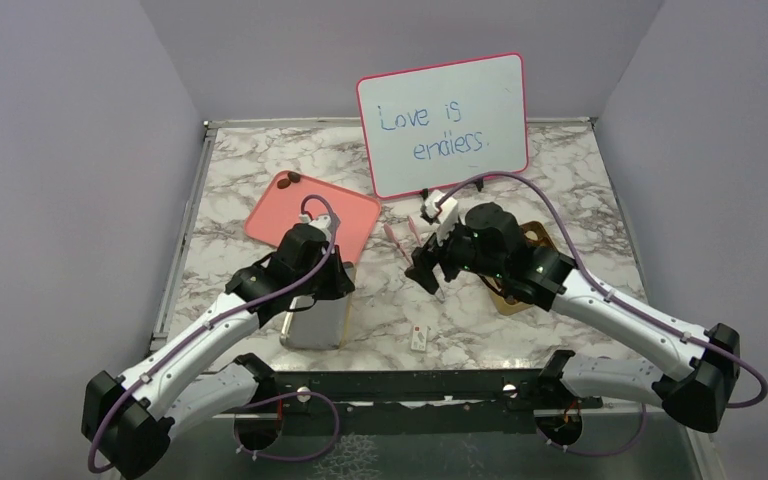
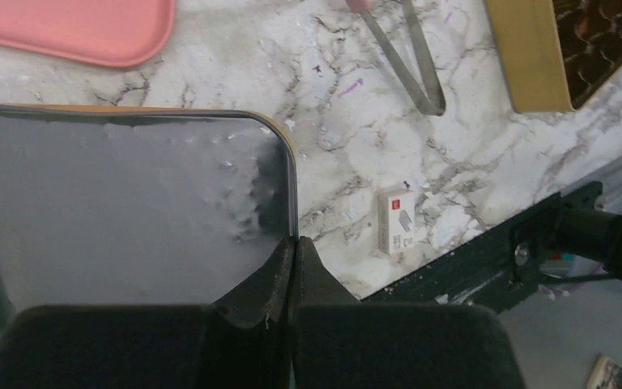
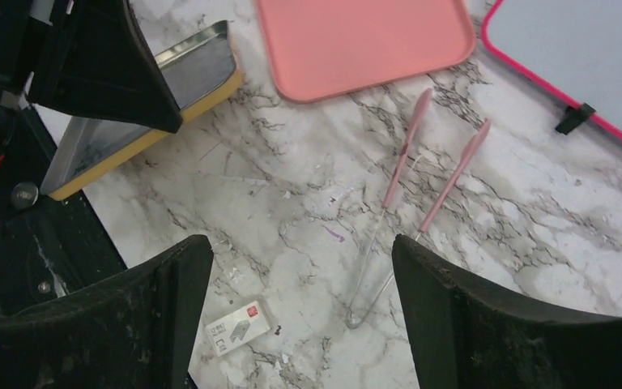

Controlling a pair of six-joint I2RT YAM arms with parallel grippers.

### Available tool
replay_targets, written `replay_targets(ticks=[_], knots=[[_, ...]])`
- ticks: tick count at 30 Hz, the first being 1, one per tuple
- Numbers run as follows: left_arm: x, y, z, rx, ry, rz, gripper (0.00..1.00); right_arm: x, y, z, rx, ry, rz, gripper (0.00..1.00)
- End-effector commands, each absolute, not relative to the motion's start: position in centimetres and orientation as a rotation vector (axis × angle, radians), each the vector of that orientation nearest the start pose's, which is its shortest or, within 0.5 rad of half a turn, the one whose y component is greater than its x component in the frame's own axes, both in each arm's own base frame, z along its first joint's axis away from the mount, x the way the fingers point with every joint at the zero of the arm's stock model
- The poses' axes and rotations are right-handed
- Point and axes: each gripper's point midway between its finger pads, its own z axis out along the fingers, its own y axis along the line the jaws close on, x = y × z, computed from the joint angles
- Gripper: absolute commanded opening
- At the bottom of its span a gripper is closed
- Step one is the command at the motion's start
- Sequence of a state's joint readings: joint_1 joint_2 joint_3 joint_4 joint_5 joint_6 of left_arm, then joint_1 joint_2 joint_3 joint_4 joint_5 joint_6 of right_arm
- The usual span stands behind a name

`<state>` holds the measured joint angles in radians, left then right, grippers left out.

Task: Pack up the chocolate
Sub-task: Pick up the box lid from the center of the board.

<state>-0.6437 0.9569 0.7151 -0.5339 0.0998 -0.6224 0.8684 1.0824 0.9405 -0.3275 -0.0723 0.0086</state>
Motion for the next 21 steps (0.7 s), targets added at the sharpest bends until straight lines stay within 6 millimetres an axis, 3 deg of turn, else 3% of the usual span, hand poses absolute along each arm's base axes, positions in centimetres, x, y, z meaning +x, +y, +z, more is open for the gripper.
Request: replay_targets(ticks=[1,5,10,14,17,21], knots=[[16.9,-20.4,14.7,0.149,2.461,-0.850,0.00,21.2,29.8,22.5,-1.139,1.761,0.661,0.85],[16.0,-20.5,15.9,0.190,2.426,-0.906,0.00,18.0,31.7,22.7,-1.497,1.391,0.759,0.83],[14.5,-21.2,17.0,0.269,2.409,-1.014,0.00,15.3,32.3,23.1,-1.724,0.921,0.739,0.84],[13.8,-21.6,17.4,0.311,2.401,-1.066,0.00,13.9,33.3,22.4,-1.841,0.686,0.772,0.84],[13.3,-22.0,17.6,0.364,2.403,-1.103,0.00,13.2,34.5,20.9,-1.915,0.585,0.794,0.74],[12.6,-22.6,18.2,0.423,2.398,-1.164,0.00,13.7,36.1,19.4,-1.962,0.506,0.626,0.70]])
